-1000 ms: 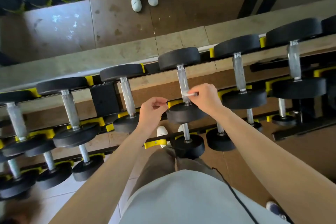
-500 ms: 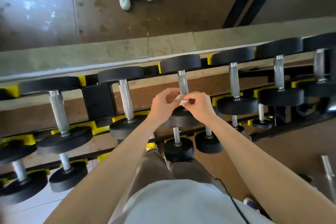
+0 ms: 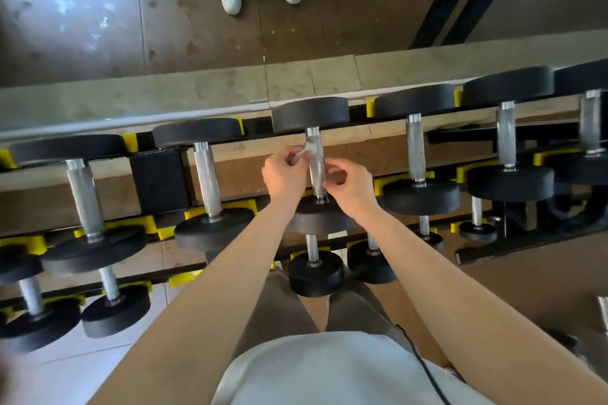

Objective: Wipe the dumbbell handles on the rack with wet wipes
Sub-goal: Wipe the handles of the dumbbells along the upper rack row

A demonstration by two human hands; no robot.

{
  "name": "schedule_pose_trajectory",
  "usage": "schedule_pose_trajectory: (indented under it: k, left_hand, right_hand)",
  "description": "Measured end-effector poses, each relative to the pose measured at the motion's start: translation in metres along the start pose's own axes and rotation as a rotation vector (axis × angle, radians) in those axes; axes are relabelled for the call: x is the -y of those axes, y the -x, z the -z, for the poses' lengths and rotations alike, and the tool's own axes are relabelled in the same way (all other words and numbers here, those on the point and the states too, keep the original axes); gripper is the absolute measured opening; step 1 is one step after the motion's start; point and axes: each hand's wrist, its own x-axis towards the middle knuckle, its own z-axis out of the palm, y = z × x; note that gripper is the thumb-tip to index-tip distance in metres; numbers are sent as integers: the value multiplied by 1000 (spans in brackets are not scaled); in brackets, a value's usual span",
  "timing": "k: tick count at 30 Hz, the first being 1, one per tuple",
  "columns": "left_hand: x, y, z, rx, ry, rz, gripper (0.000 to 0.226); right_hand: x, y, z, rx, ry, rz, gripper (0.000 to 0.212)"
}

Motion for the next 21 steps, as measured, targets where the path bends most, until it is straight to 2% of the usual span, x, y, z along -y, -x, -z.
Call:
schedule_pose_trajectory:
  k: [5,10,12,17,21]
  left_hand:
    - [13,20,3,74,-210,47,14]
    - [-15,10,-6,-139,-87,63,17]
    - [-22,7,-12,-155,-69,79,17]
    - [-6,31,-12,-47,-210,95,15]
    - [9,44,0,129,-328,98,18]
  right_hand:
    - [-10,-8,10,86,-19,68,45]
    - [-14,-14,22,202,-26,114,47]
    - [-15,-14,26,235,-12,124,49]
    - [-14,-12,27,244,-8,126,51]
    - [-13,-15,26,239,-32,136,52]
